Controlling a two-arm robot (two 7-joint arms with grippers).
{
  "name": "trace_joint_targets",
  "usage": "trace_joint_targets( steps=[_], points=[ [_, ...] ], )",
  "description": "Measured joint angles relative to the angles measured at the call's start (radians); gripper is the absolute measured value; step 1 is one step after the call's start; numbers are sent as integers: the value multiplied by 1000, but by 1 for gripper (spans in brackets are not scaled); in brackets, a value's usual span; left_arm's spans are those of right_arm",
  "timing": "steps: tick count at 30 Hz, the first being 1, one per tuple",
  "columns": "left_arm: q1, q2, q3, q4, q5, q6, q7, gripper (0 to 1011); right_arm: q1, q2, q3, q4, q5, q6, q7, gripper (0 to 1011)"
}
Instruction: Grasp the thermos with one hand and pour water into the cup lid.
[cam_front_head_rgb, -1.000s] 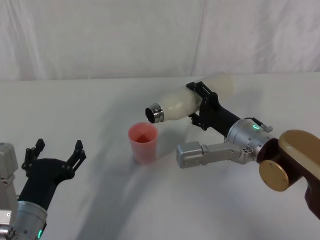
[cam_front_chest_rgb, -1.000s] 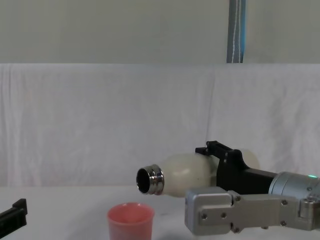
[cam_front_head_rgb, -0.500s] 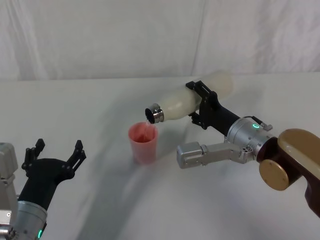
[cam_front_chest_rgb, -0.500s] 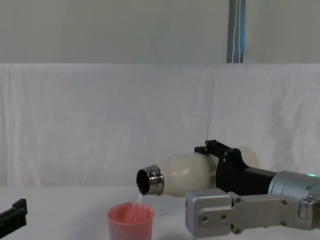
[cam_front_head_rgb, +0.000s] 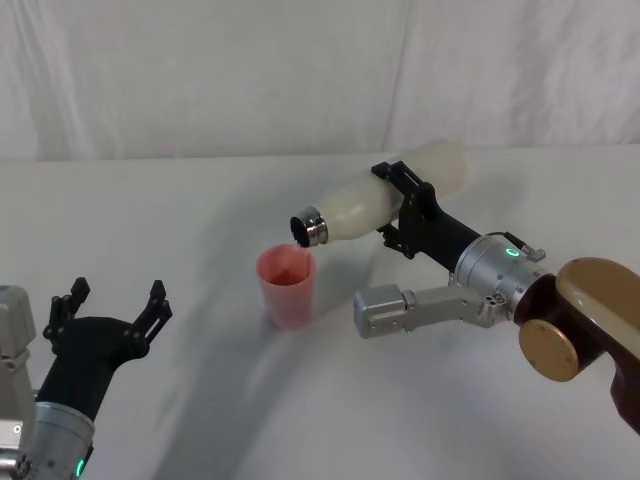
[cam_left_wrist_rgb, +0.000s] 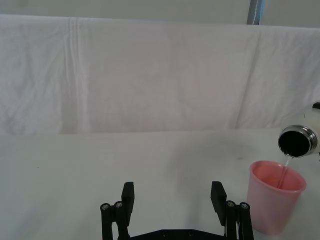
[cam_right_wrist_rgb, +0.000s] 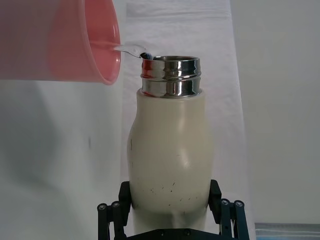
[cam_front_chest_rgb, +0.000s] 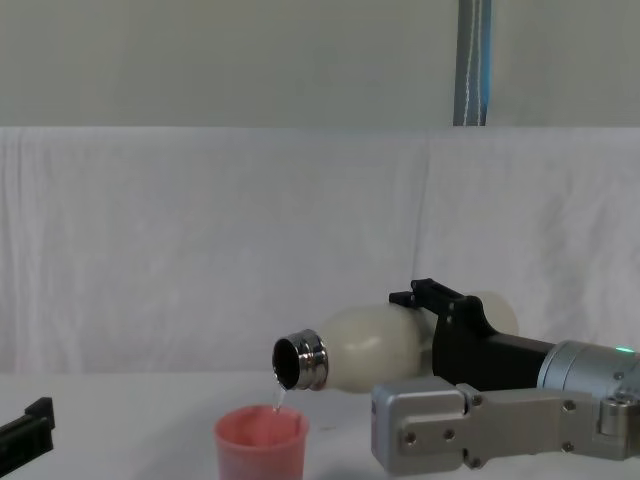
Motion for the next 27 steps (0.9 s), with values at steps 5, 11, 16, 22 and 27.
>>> trace_joint_targets(
  steps=[5, 11, 16, 22, 27],
  points=[
    [0, 0, 0, 0, 0, 0, 0, 1001, -1, 1, -2, -5, -3, 0, -1, 948],
    [0, 0, 0, 0, 0, 0, 0, 1001, -2, 2, -3, -8, -4, 1, -1, 948],
    [0, 0, 0, 0, 0, 0, 0, 1001, -4, 5, -3, -12, -4, 2, -1, 948],
    [0, 0, 0, 0, 0, 0, 0, 1001, -6, 6, -1, -14, -3, 3, 3, 948],
    [0, 0, 0, 0, 0, 0, 0, 1001, -7, 6, 0, -16, -2, 3, 5, 948]
  ],
)
